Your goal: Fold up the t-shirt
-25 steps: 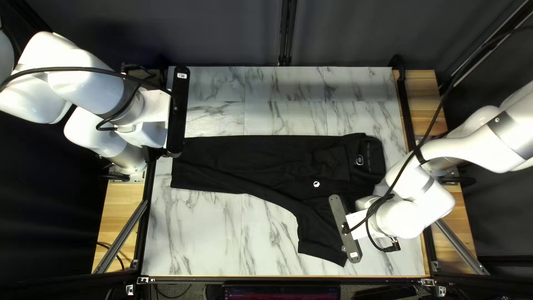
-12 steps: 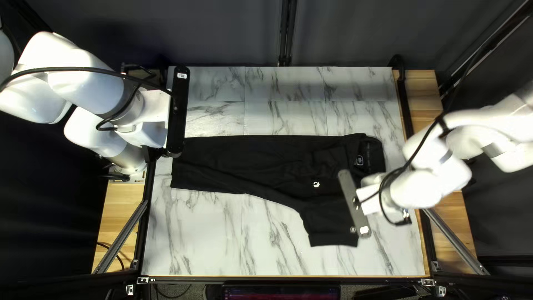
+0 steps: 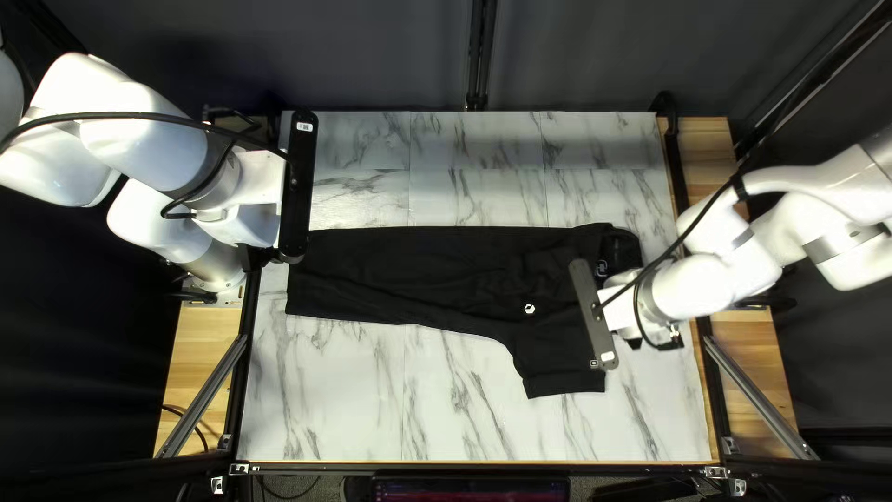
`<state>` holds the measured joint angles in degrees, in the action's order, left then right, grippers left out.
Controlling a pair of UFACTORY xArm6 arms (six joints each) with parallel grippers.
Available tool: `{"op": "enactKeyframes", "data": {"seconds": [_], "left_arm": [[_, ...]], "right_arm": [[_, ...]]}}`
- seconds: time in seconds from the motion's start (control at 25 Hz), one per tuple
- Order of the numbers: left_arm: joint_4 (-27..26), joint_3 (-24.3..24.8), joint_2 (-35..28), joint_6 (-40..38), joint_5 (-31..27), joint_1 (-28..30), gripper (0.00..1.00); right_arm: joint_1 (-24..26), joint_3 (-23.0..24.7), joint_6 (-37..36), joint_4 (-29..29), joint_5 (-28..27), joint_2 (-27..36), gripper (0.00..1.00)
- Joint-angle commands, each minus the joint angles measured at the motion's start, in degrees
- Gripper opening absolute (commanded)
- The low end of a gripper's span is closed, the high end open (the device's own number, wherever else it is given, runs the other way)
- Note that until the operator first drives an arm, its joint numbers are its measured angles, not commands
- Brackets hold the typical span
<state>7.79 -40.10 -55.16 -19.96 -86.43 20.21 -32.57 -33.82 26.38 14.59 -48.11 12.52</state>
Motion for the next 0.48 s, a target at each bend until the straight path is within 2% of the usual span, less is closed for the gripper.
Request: {"op": "enactKeyframes", "data": {"seconds": [0.04, 0.32, 0.48], "left_arm": [[0.0, 0.0, 0.0, 0.0, 0.0, 0.0, 1.00], [0.0, 0.0, 0.0, 0.0, 0.0, 0.0, 1.00], [0.0, 0.0, 0.0, 0.0, 0.0, 0.0, 1.00]], "right_arm": [[-1.8, -8.8, 0.5, 1.6, -3.9, -7.7, 1.00], [-4.5, -14.8, 1.2, 1.5, -1.6, -16.0, 1.00], [-6.2, -24.9, 5.6, 2.1, -4.7, -24.4, 1.00]]}}
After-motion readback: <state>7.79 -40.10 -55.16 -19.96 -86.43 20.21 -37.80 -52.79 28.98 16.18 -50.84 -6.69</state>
